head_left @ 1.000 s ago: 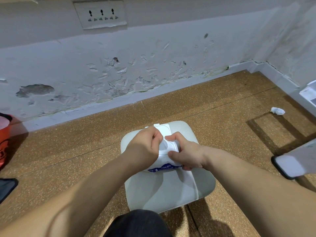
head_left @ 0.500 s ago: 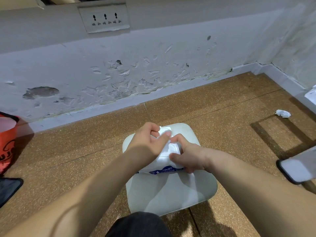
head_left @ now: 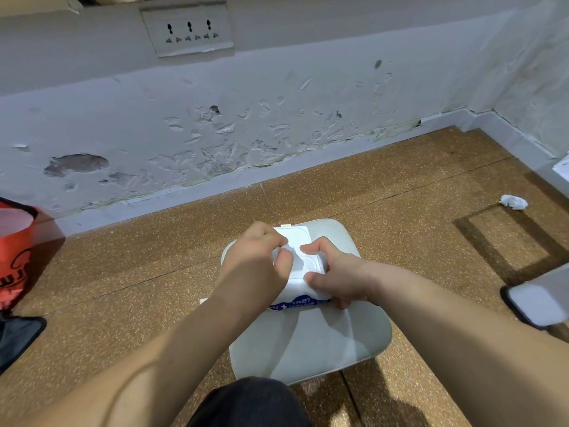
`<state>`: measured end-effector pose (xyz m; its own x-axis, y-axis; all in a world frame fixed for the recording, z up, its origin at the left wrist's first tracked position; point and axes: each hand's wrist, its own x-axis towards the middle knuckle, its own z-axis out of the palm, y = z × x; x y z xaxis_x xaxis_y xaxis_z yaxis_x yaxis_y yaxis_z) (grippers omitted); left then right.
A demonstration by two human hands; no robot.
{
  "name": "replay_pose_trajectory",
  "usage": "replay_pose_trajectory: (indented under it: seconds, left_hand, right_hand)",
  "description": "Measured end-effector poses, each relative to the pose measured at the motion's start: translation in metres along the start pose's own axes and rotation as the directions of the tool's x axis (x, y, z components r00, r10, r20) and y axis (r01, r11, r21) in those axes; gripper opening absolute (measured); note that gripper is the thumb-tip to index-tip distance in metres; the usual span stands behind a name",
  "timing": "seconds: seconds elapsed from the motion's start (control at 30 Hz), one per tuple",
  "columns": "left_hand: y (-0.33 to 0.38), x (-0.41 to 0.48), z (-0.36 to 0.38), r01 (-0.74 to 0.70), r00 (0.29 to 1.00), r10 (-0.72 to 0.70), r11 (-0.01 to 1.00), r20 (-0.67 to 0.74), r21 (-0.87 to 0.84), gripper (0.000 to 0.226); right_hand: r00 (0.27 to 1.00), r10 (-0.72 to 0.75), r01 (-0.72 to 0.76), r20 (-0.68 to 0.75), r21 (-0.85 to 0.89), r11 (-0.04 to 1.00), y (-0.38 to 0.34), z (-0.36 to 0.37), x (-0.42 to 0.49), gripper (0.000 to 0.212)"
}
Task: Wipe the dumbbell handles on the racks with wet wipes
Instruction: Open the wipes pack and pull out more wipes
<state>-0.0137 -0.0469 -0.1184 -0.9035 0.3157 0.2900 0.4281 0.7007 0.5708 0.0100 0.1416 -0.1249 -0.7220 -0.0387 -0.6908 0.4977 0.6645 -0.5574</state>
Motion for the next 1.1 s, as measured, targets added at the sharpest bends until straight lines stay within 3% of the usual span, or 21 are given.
replay_pose_trajectory:
  seconds: [0.07, 0.13, 0.27, 0.37, 0.7, 0.9, 1.0, 1.1]
  left_hand:
    - [0.003, 0.001, -0.005, 0.035, 0.999, -0.035, 0.999, 0.005, -0.019, 0.021]
    - [0.012, 0.004, -0.012, 0.169, 0.986, -0.165, 0.978, 0.04, -0.123, 0.021]
    - [0.029, 0.014, -0.02, 0.392, 0.92, -0.375, 0.878, 0.114, -0.276, 0.017]
    - [0.036, 0.016, -0.024, 0.451, 0.891, -0.44, 0.842, 0.107, -0.297, 0.02]
    - [0.055, 0.031, -0.064, 0.398, 0.885, -0.466, 0.728, 0.024, -0.558, 0.014]
    - [0.07, 0.032, -0.092, 0.276, 0.884, -0.458, 0.678, -0.097, -0.681, 0.012]
    - [0.084, 0.034, -0.102, 0.252, 0.914, -0.397, 0.717, -0.084, -0.65, 0.012]
    - [0.096, 0.042, -0.113, 0.289, 0.909, -0.413, 0.718, -0.053, -0.633, 0.012]
  right_hand:
    - [1.0, 0.006, -0.007, 0.028, 0.032, 0.999, -0.006, -0.003, -0.004, 0.049]
    - [0.999, 0.011, -0.012, 0.053, 0.025, 1.0, -0.013, -0.008, -0.008, 0.05]
    - [1.0, 0.01, -0.008, 0.01, -0.131, 0.991, -0.023, -0.008, -0.015, 0.045]
    - [0.998, -0.024, 0.01, -0.06, -0.228, 0.974, -0.027, -0.008, -0.016, 0.041]
    - [0.994, -0.049, 0.023, -0.101, -0.249, 0.968, -0.024, -0.006, -0.018, 0.052]
    - [0.996, -0.011, -0.007, -0.091, -0.192, 0.981, -0.022, -0.002, -0.016, 0.055]
    - [0.999, 0.034, -0.029, 0.022, -0.179, 0.983, -0.029, -0.014, -0.023, 0.075]
    - [0.995, 0.051, -0.022, 0.087, -0.31, 0.95, -0.033, -0.023, -0.032, 0.1]
